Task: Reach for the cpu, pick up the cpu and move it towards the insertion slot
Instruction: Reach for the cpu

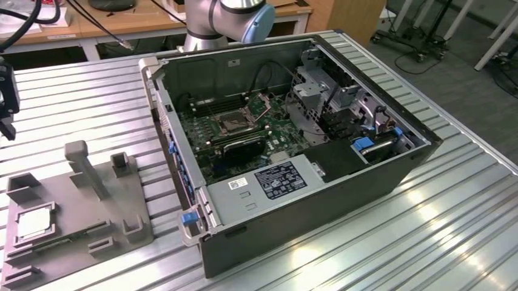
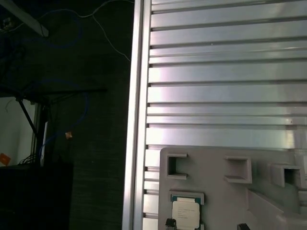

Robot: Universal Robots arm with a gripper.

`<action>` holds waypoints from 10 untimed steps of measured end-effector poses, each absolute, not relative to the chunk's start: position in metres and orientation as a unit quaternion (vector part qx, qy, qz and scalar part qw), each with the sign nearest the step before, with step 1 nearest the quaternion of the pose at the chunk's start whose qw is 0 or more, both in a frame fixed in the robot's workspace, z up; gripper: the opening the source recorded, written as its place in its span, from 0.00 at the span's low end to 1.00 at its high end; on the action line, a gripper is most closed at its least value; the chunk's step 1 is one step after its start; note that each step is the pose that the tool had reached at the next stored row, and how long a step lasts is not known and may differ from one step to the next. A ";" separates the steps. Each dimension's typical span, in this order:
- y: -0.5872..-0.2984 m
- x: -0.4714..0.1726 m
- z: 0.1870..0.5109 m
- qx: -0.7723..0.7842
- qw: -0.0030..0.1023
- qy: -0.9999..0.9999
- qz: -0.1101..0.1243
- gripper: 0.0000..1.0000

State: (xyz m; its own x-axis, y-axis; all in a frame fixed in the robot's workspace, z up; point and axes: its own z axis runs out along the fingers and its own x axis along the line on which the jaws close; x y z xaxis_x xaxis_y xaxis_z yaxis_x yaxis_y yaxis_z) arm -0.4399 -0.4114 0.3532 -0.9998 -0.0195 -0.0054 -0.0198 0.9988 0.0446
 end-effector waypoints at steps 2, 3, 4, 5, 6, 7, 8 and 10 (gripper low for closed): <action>-0.411 -0.440 0.353 -0.010 0.003 1.000 0.022 0.58; -0.412 -0.440 0.353 -0.010 0.003 1.000 0.023 0.58; -0.412 -0.440 0.352 -0.010 0.003 1.000 0.023 0.58; -0.412 -0.440 0.352 -0.010 0.003 1.000 0.024 0.58; -0.412 -0.440 0.352 -0.010 0.003 1.000 0.024 0.58; -0.412 -0.440 0.352 -0.010 0.003 1.000 0.024 0.58; -0.412 -0.440 0.351 -0.010 0.003 1.000 0.024 0.58; -0.412 -0.440 0.351 -0.010 0.003 1.000 0.025 0.58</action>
